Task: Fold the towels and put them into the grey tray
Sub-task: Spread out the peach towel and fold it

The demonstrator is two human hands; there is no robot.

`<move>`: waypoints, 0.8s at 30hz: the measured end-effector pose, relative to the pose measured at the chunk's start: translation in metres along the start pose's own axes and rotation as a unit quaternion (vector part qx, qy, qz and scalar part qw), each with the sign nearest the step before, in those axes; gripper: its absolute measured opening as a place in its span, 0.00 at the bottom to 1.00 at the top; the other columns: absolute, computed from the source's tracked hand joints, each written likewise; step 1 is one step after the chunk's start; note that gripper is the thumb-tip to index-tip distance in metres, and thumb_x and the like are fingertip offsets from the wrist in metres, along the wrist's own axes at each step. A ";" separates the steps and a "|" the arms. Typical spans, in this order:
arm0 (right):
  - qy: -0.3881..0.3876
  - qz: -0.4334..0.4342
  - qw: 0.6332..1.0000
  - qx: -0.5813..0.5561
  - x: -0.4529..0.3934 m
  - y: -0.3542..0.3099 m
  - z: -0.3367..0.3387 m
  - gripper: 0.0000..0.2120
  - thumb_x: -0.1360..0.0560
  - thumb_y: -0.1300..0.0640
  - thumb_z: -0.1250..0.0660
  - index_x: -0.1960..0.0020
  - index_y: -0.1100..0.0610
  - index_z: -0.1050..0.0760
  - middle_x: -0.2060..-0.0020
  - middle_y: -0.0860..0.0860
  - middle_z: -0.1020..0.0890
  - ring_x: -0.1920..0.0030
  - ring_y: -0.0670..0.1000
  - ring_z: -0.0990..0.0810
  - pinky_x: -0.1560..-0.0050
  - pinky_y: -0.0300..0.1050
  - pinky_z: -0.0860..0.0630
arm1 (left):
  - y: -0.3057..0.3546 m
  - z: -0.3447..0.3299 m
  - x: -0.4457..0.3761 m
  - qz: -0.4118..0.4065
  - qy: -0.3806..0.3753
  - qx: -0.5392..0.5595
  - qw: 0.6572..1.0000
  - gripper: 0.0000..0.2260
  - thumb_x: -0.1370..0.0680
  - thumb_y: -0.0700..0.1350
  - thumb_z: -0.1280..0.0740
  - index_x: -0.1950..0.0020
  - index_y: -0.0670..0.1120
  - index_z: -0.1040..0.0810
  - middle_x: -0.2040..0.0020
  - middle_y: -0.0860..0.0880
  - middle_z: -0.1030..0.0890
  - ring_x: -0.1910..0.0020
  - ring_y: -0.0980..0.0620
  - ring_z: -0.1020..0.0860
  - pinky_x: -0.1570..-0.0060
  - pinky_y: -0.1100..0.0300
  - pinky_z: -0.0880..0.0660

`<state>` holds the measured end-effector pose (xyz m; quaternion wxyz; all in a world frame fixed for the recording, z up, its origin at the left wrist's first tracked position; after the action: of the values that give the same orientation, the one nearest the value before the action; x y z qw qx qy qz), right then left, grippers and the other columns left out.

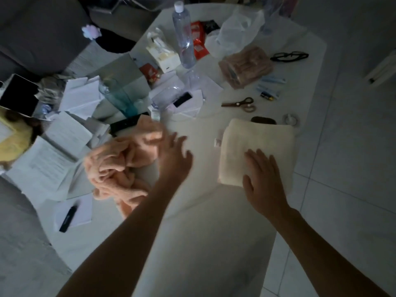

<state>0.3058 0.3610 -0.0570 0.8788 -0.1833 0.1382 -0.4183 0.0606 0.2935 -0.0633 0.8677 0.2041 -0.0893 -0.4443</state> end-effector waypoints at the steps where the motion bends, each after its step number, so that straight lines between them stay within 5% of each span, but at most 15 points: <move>1: 0.000 0.021 1.000 -0.021 0.010 -0.020 -0.006 0.26 0.26 0.60 0.38 0.28 0.64 0.31 0.31 0.60 0.26 0.29 0.61 0.31 0.28 0.64 0.37 | -0.044 0.024 -0.008 0.059 0.033 -0.020 0.997 0.21 0.24 0.46 0.33 0.30 0.45 0.26 0.29 0.40 0.28 0.29 0.40 0.32 0.29 0.45 0.40; 3: -0.022 0.041 0.998 -0.050 0.028 -0.057 -0.025 0.24 0.27 0.61 0.37 0.31 0.62 0.27 0.34 0.59 0.23 0.32 0.60 0.26 0.29 0.60 0.33 | -0.135 0.062 -0.017 0.184 0.045 -0.054 0.980 0.25 0.24 0.48 0.34 0.28 0.44 0.32 0.28 0.39 0.30 0.29 0.39 0.34 0.27 0.42 0.43; 6: -0.086 0.019 0.993 -0.081 0.051 -0.102 -0.061 0.22 0.26 0.61 0.37 0.32 0.60 0.26 0.36 0.56 0.22 0.35 0.57 0.24 0.30 0.49 0.31 | -0.225 0.081 -0.009 0.283 -0.041 -0.081 0.955 0.29 0.24 0.53 0.33 0.27 0.43 0.36 0.29 0.36 0.30 0.30 0.36 0.32 0.28 0.37 0.40; 9: -0.141 -0.015 0.986 -0.093 0.071 -0.136 -0.090 0.22 0.23 0.58 0.38 0.29 0.57 0.29 0.33 0.53 0.24 0.33 0.53 0.27 0.31 0.43 0.35 | -0.225 0.076 0.009 0.231 -0.113 -0.078 0.963 0.25 0.24 0.59 0.33 0.33 0.45 0.26 0.41 0.35 0.20 0.42 0.35 0.22 0.42 0.45 0.26; 12: -0.150 -0.098 0.971 -0.158 0.084 -0.151 -0.104 0.20 0.20 0.56 0.38 0.28 0.57 0.30 0.33 0.52 0.25 0.33 0.50 0.27 0.33 0.37 0.36 | -0.180 0.080 0.048 0.180 -0.098 0.097 0.974 0.21 0.30 0.56 0.26 0.42 0.46 0.21 0.50 0.43 0.16 0.51 0.41 0.18 0.52 0.51 0.22; 15: -0.129 -0.271 0.892 -0.338 0.089 -0.153 -0.108 0.15 0.19 0.53 0.38 0.35 0.55 0.25 0.39 0.53 0.20 0.39 0.50 0.22 0.43 0.35 0.31 | -0.121 0.087 0.107 0.074 -0.080 0.238 0.965 0.16 0.31 0.59 0.33 0.52 0.49 0.21 0.61 0.53 0.18 0.61 0.49 0.20 0.62 0.52 0.23; 17: -0.110 -0.350 0.817 -0.446 0.089 -0.160 -0.110 0.10 0.18 0.52 0.40 0.45 0.53 0.21 0.47 0.54 0.17 0.44 0.53 0.19 0.49 0.40 0.26 | -0.091 0.075 0.152 0.036 -0.143 0.327 0.933 0.14 0.29 0.58 0.31 0.51 0.51 0.22 0.59 0.52 0.17 0.60 0.50 0.19 0.60 0.53 0.22; 20: -0.097 -0.383 0.800 -0.452 0.094 -0.173 -0.110 0.09 0.21 0.52 0.34 0.47 0.57 0.20 0.58 0.53 0.14 0.57 0.51 0.15 0.60 0.41 0.19 | -0.081 0.048 0.200 0.050 -0.217 0.427 0.876 0.09 0.21 0.52 0.32 0.43 0.51 0.21 0.53 0.47 0.15 0.53 0.46 0.17 0.54 0.48 0.20; 24: -0.151 -0.365 0.832 -0.391 0.105 -0.175 -0.118 0.14 0.23 0.57 0.32 0.38 0.59 0.24 0.47 0.58 0.16 0.47 0.58 0.17 0.44 0.51 0.21 | -0.126 0.037 0.202 0.118 -0.143 0.324 0.928 0.19 0.24 0.43 0.29 0.35 0.51 0.25 0.42 0.44 0.20 0.50 0.49 0.20 0.51 0.57 0.26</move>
<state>0.2034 0.1517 -0.0951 0.5274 -0.6093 0.0793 -0.5867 0.0745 0.0547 -0.0897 0.7784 0.3965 -0.3749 -0.3103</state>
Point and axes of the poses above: each hand's wrist, its own x-axis away from the middle knuckle, its own z-axis out of the back of the hand, y = z × x, the point moved 8 cm from there along -x, towards the middle knuckle
